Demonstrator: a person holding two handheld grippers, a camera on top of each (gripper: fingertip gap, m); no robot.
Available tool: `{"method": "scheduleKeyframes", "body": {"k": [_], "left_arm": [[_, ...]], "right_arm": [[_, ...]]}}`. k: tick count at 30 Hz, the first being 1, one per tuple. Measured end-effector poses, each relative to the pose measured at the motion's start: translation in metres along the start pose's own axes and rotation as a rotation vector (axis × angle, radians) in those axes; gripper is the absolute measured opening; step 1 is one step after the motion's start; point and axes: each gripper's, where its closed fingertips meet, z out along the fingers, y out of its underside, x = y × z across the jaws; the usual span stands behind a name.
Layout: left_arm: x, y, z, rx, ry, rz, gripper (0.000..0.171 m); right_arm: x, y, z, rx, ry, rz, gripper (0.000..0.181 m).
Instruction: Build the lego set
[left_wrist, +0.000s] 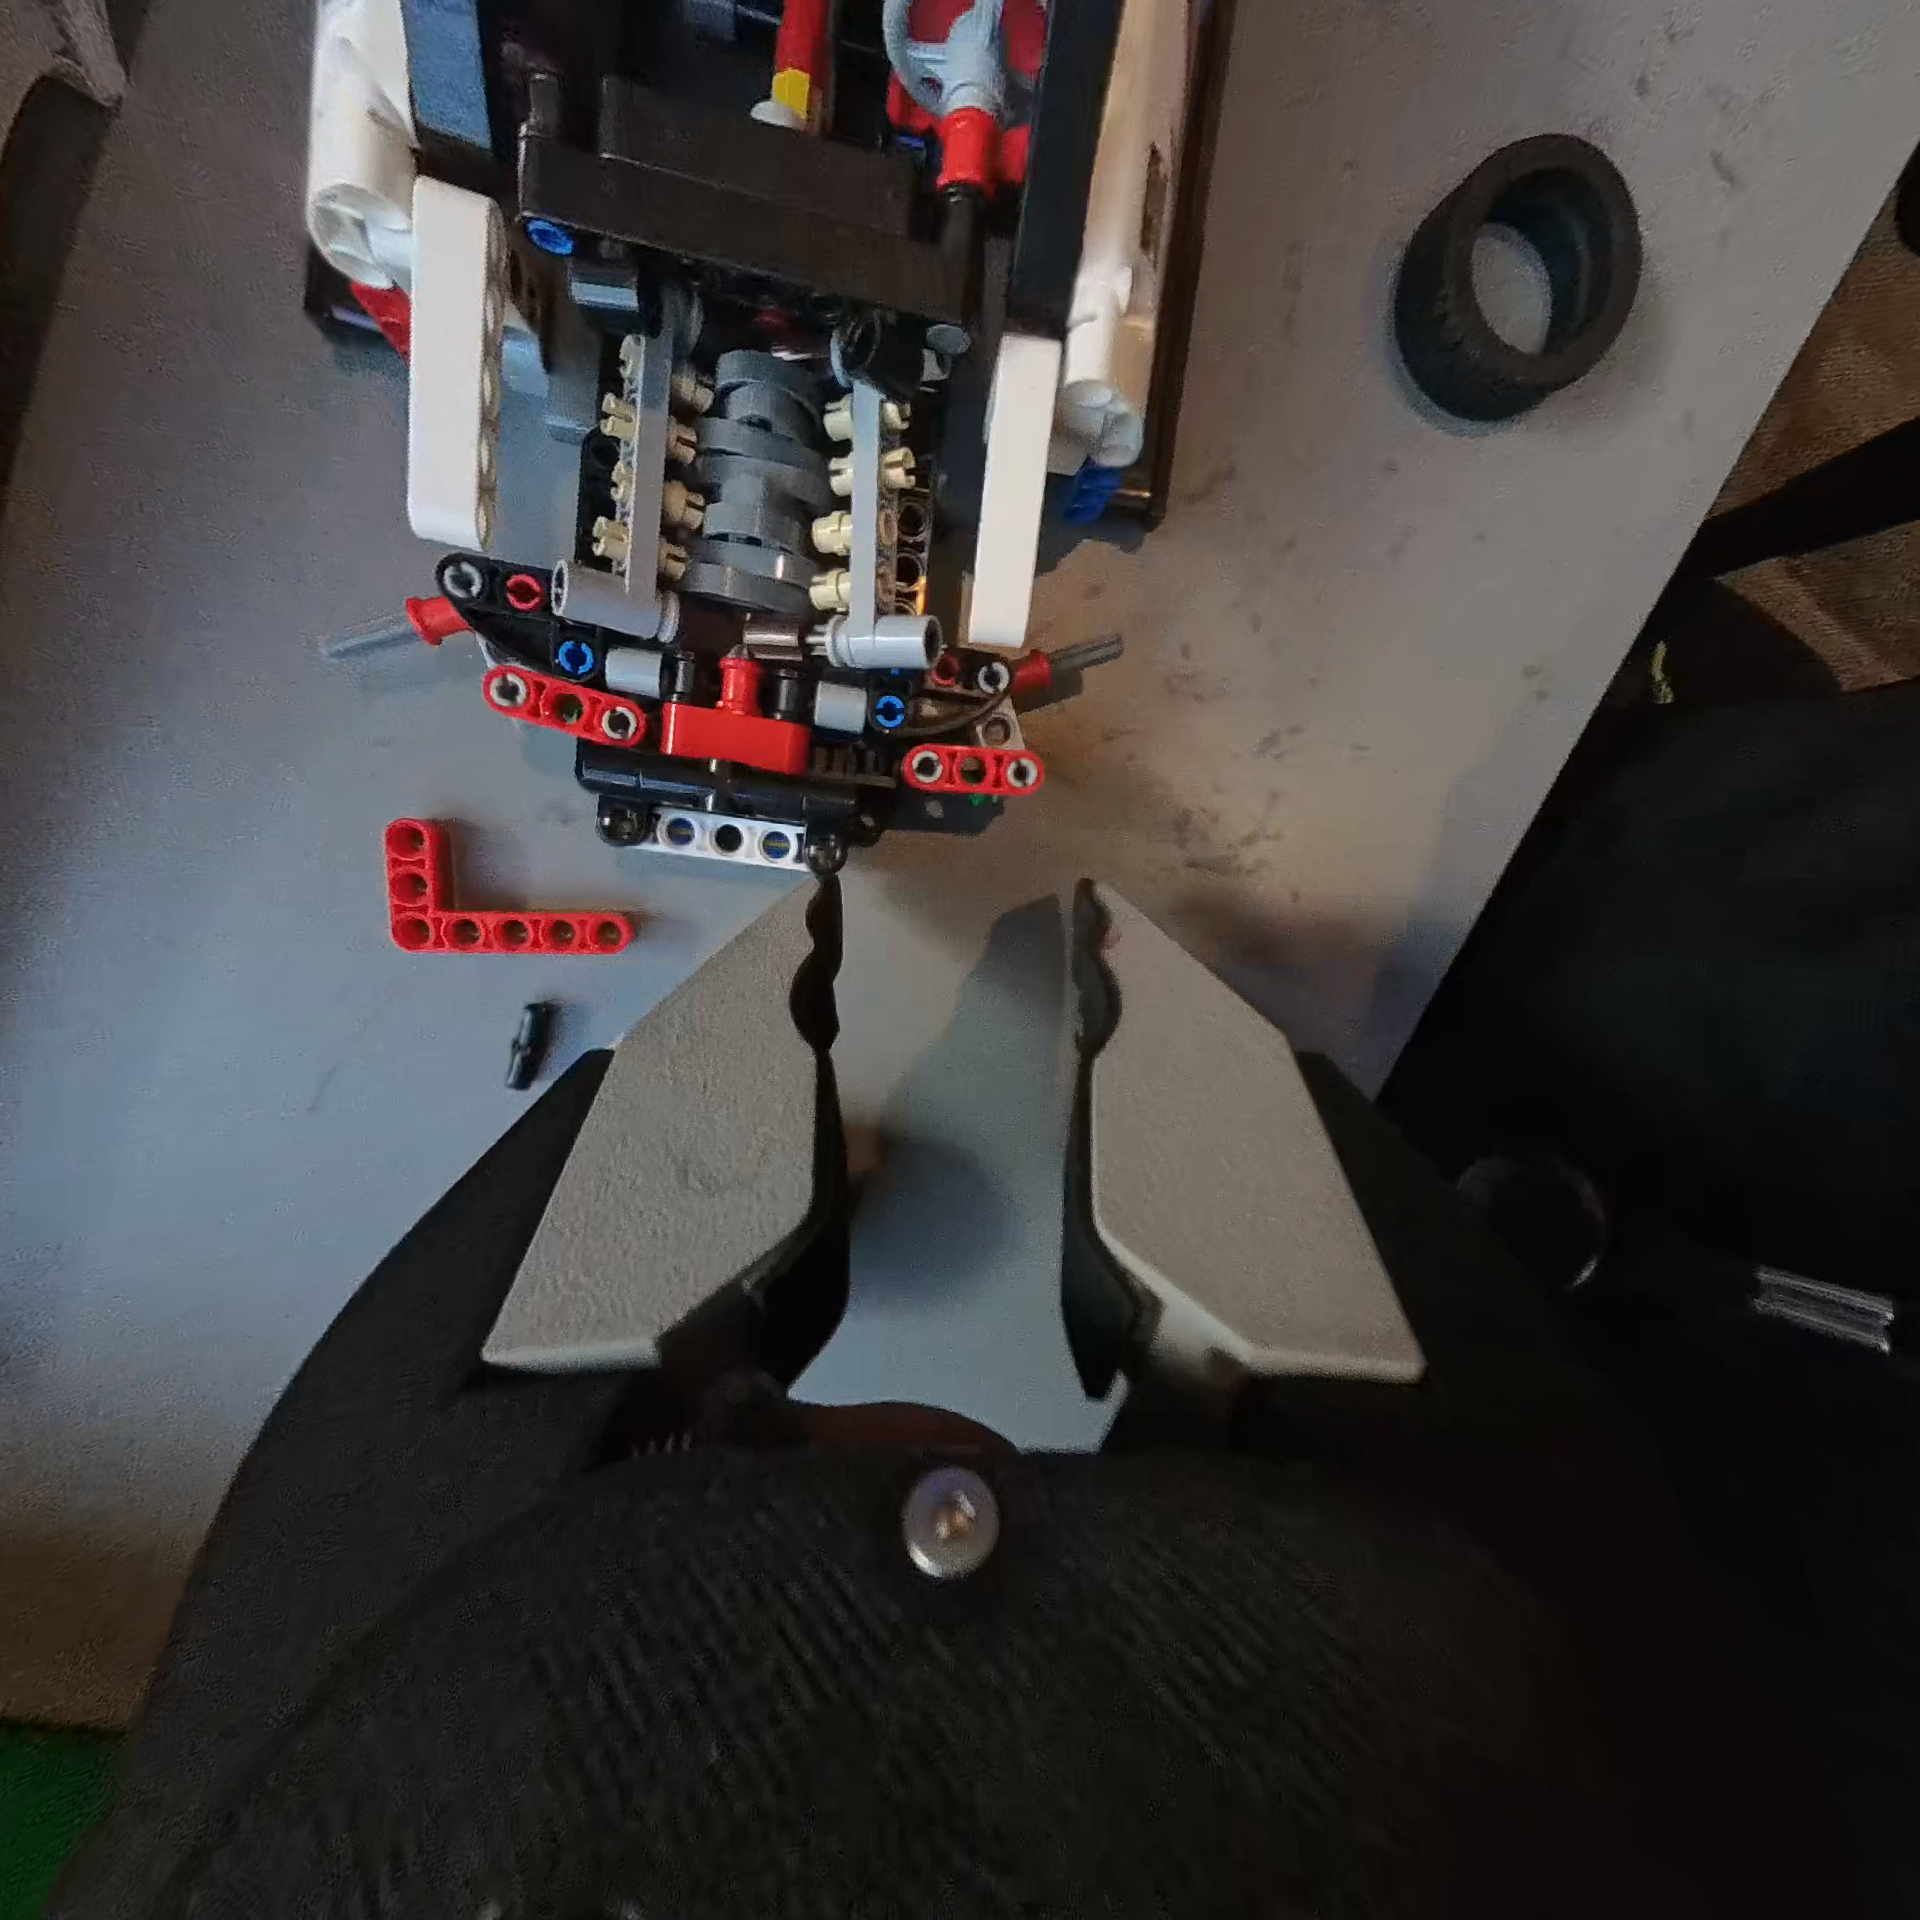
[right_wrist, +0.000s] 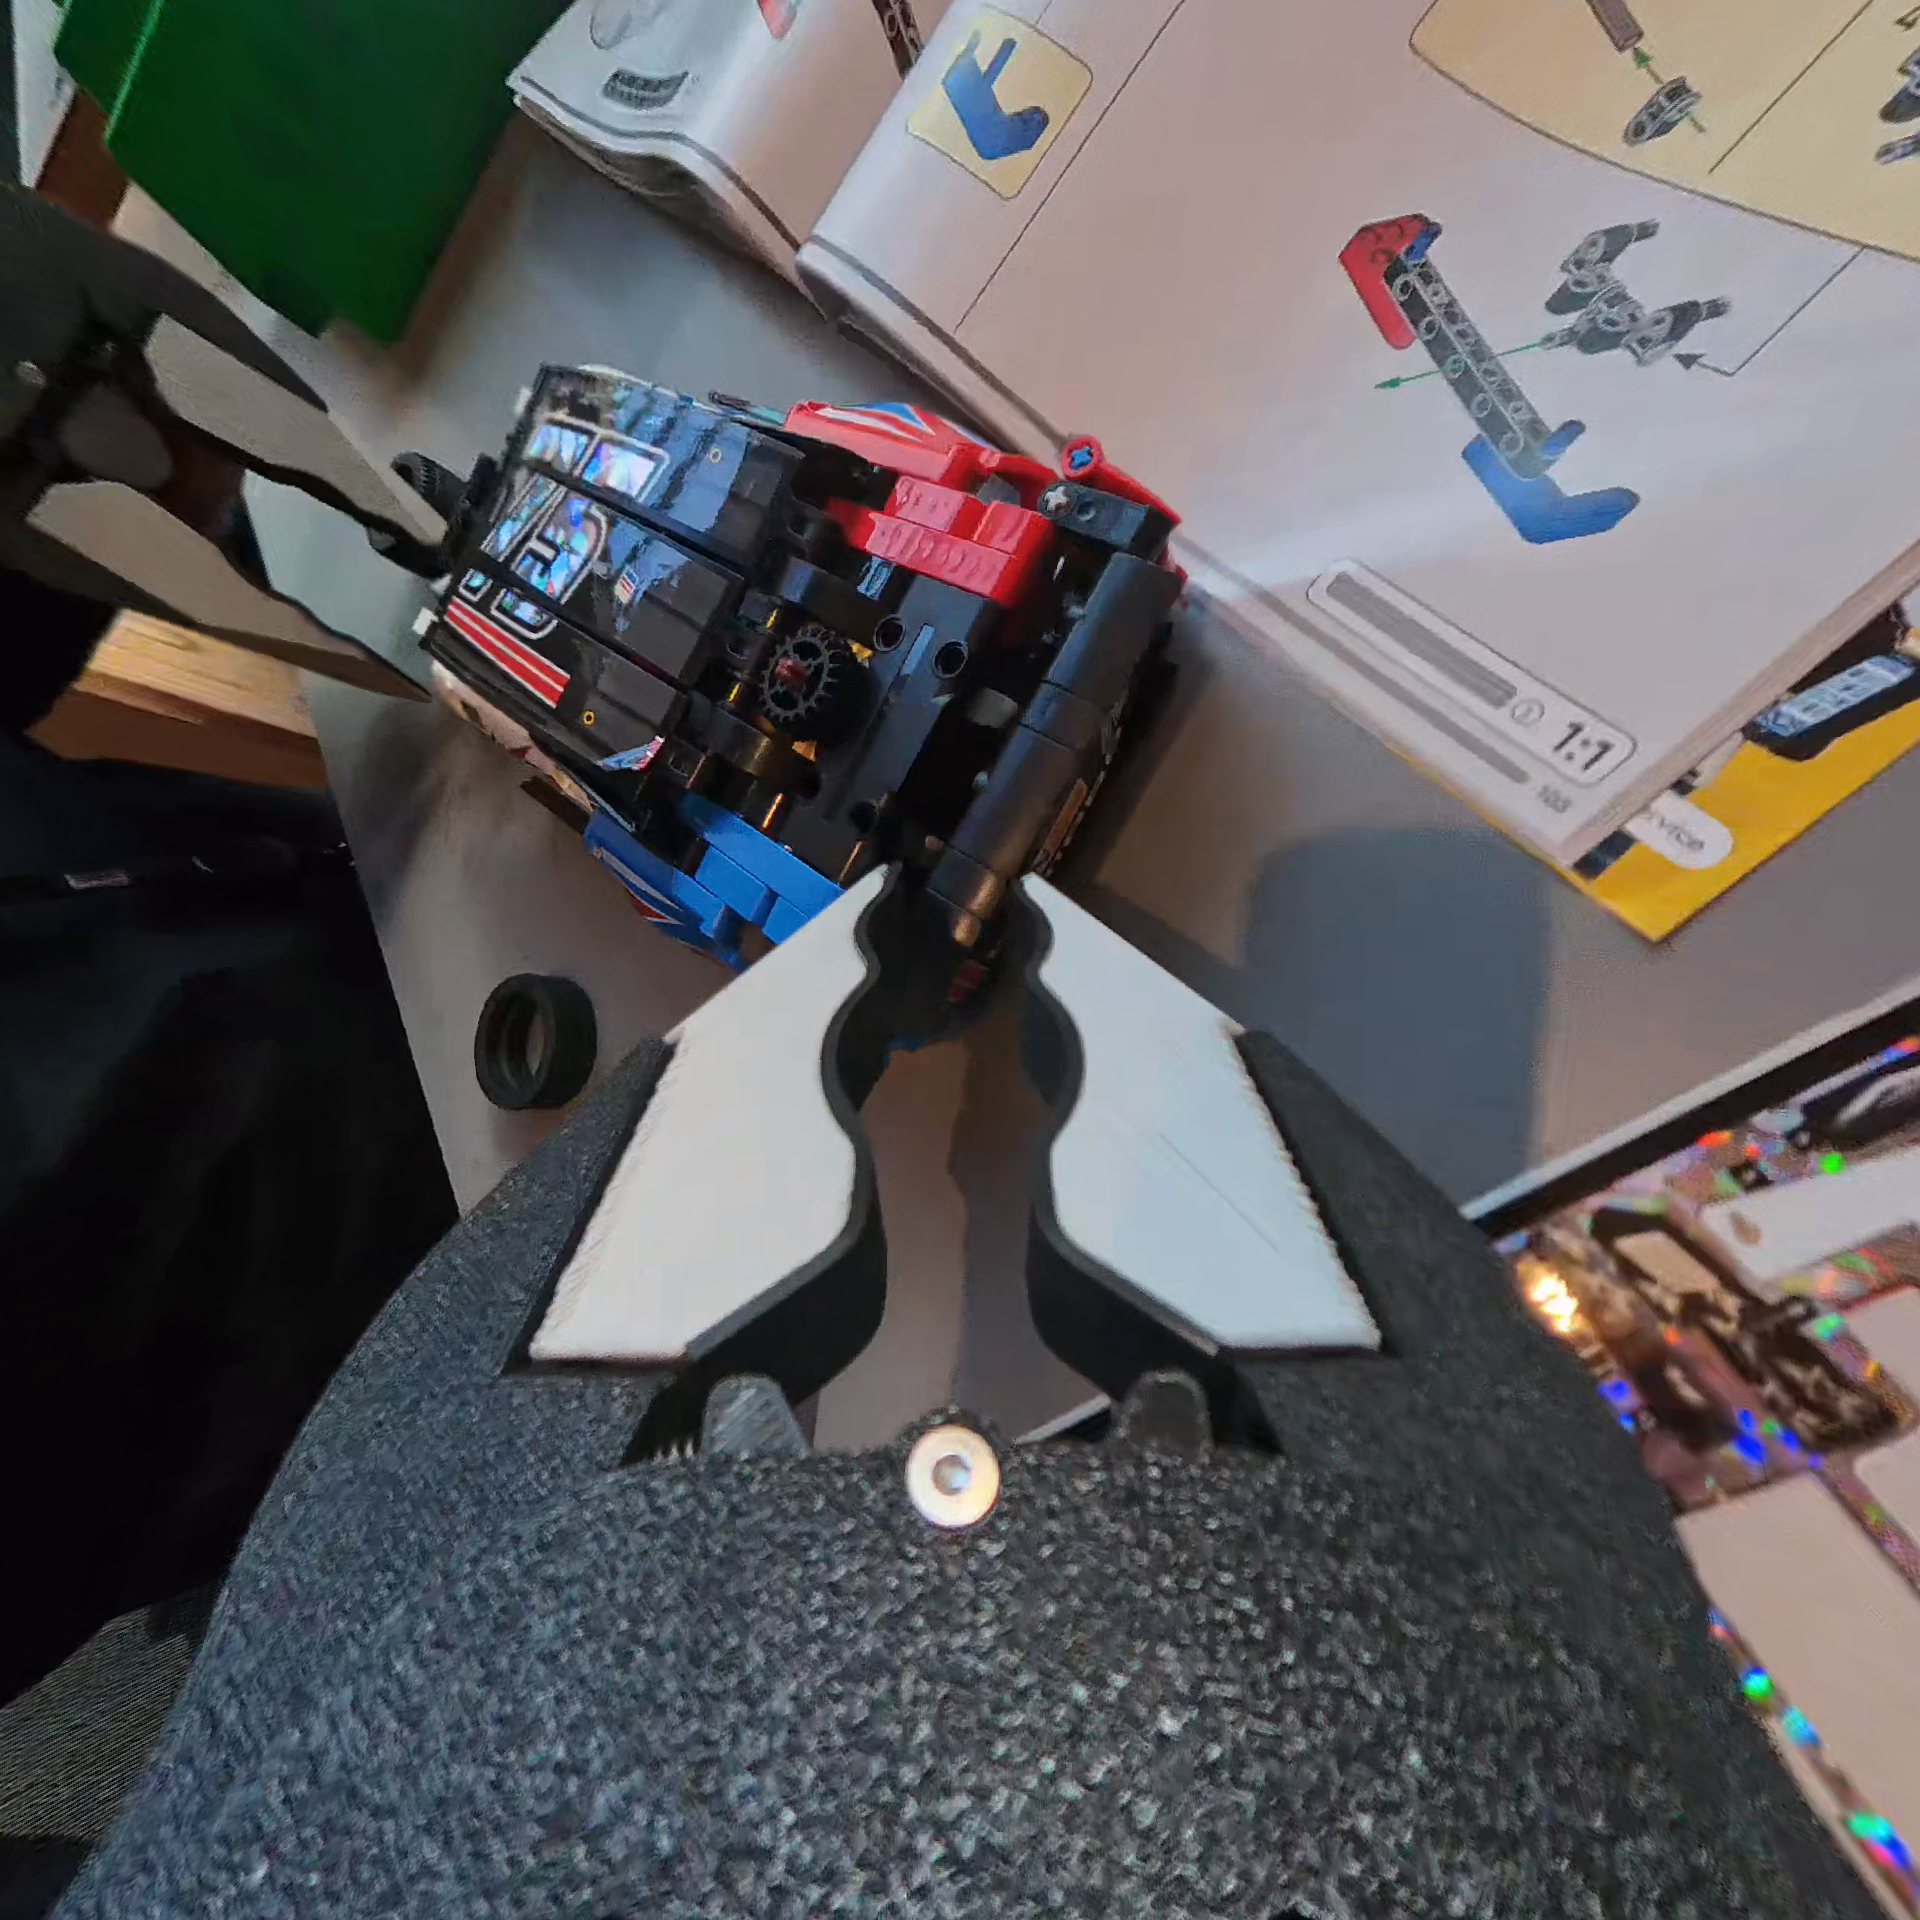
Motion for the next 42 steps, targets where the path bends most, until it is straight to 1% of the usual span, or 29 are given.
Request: {"method": "scheduleKeyframes", "body": {"k": [2, 3, 4, 5, 7, 8, 10, 12, 14, 16, 17, 19, 21, 24, 26, 28, 30, 32, 35, 36, 38, 42], "left_arm": [[0.0, -0.002, 0.001, 0.0, 0.0, 0.009, 0.041], [0.004, -0.004, 0.002, 0.006, 0.028, 0.011, 0.039], [0.011, -0.009, 0.003, 0.025, 0.071, 0.015, 0.032], [0.018, -0.016, 0.004, 0.038, 0.105, 0.018, 0.029], [0.022, -0.027, 0.009, 0.02, 0.104, 0.058, 0.029], [0.022, -0.032, 0.012, -0.002, 0.098, 0.088, 0.026], [0.024, -0.041, 0.015, -0.004, 0.095, 0.112, 0.032], [0.033, -0.038, 0.006, 0.013, 0.133, 0.127, 0.032], [0.035, -0.026, -0.006, 0.05, 0.124, 0.133, 0.034], [0.036, -0.014, -0.02, 0.131, 0.114, 0.14, 0.038], [0.037, -0.011, -0.027, 0.196, 0.112, 0.146, 0.04], [0.038, -0.01, -0.04, 0.358, 0.105, 0.159, 0.045], [0.043, -0.014, -0.05, 0.535, 0.12, 0.174, 0.048], [0.047, -0.027, -0.065, 0.762, 0.127, 0.162, 0.051], [0.051, -0.028, -0.071, 0.846, 0.132, 0.173, 0.05], [0.053, -0.018, -0.069, 0.84, 0.146, 0.195, 0.051], [0.048, -0.003, -0.066, 0.809, 0.093, 0.214, 0.053], [0.047, 0.014, -0.067, 0.79, 0.051, 0.228, 0.053], [0.047, 0.03, -0.071, 0.83, 0.005, 0.231, 0.044], [0.044, 0.031, -0.073, 0.848, -0.019, 0.216, 0.041], [0.036, 0.027, -0.08, 0.896, -0.063, 0.194, 0.041], [0.021, 0.021, -0.087, 0.944, -0.117, 0.152, 0.041]], "right_arm": [[-0.006, 0.014, -0.008, 0.016, 0.044, 0.006, 0.019], [-0.008, 0.021, -0.012, 0.031, 0.07, 0.009, 0.019], [-0.009, 0.026, -0.017, 0.048, 0.1, 0.002, 0.02], [-0.009, 0.031, -0.021, 0.059, 0.126, -0.008, 0.02], [-0.006, 0.035, -0.029, 0.064, 0.157, -0.032, 0.021], [0.0, 0.035, -0.033, 0.07, 0.178, -0.031, 0.023], [0.012, 0.033, -0.046, 0.09, 0.231, 0.012, 0.019], [0.016, 0.029, -0.061, 0.114, 0.296, 0.004, 0.019], [0.011, 0.021, -0.077, 0.166, 0.352, -0.024, 0.022], [0.0, 0.004, -0.092, 0.268, 0.438, -0.079, 0.027], [-0.017, -0.006, -0.093, 0.326, 0.436, -0.126, 0.027], [-0.067, -0.023, -0.079, 0.421, 0.333, -0.25, 0.023], [-0.115, -0.035, -0.05, 0.474, 0.22, -0.373, 0.022], [-0.162, -0.046, -0.002, 0.463, 0.142, -0.525, 0.026], [-0.184, -0.051, 0.023, 0.459, 0.105, -0.611, 0.026], [-0.194, -0.055, 0.038, 0.446, 0.088, -0.652, 0.026], [-0.196, -0.057, 0.046, 0.431, 0.101, -0.671, 0.026], [-0.199, -0.059, 0.047, 0.458, 0.123, -0.693, 0.026], [-0.209, -0.058, 0.052, 0.516, 0.101, -0.698, 0.021], [-0.21, -0.059, 0.054, 0.534, 0.109, -0.7, 0.021], [-0.208, -0.059, 0.062, 0.546, 0.141, -0.711, 0.021], [-0.212, -0.051, 0.078, 0.539, 0.126, -0.714, 0.021]]}}
